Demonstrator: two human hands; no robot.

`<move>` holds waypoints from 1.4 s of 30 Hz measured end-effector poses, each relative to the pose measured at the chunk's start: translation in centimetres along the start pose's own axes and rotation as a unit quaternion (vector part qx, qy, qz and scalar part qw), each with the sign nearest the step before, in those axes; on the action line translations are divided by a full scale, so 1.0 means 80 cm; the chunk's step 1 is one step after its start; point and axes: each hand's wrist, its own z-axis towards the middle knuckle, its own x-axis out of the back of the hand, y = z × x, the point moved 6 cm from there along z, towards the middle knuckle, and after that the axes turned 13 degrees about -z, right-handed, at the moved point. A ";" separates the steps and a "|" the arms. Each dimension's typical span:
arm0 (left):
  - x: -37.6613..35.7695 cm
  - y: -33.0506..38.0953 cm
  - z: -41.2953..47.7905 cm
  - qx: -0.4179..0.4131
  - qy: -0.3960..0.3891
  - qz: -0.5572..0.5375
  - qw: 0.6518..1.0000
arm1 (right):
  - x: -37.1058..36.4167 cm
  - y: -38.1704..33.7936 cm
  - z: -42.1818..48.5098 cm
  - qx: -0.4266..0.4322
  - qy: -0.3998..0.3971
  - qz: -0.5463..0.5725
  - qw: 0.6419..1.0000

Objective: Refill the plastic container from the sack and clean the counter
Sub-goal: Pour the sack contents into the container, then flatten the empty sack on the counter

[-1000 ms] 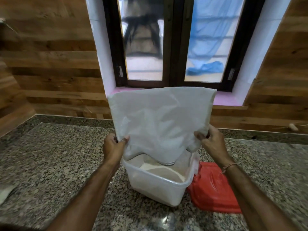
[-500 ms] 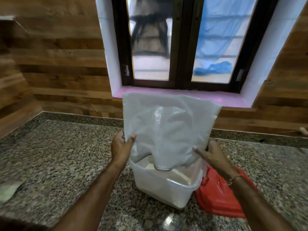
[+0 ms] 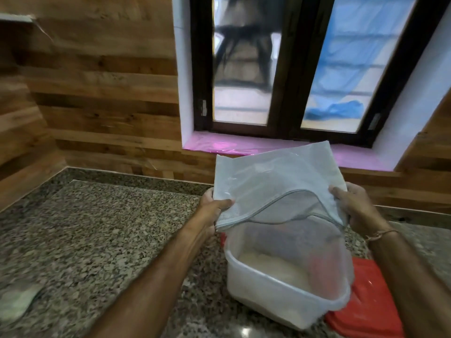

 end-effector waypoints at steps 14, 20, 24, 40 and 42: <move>0.425 0.088 0.009 0.065 0.171 0.131 0.974 | -0.407 -0.043 -0.060 -0.085 -0.229 -0.018 0.969; 0.529 0.028 -0.034 0.045 0.269 0.183 0.945 | -0.474 0.073 -0.102 -0.109 -0.141 -0.239 0.955; 0.539 0.013 -0.054 -0.038 0.247 0.287 0.925 | -0.463 0.133 -0.125 -0.105 -0.110 -0.297 0.943; 0.500 -0.009 -0.066 0.001 0.267 0.512 0.817 | -0.466 0.140 -0.166 0.089 -0.147 -0.399 0.901; 0.465 0.005 -0.058 -0.016 0.251 0.507 0.824 | -0.467 0.107 -0.172 0.128 -0.140 -0.364 0.912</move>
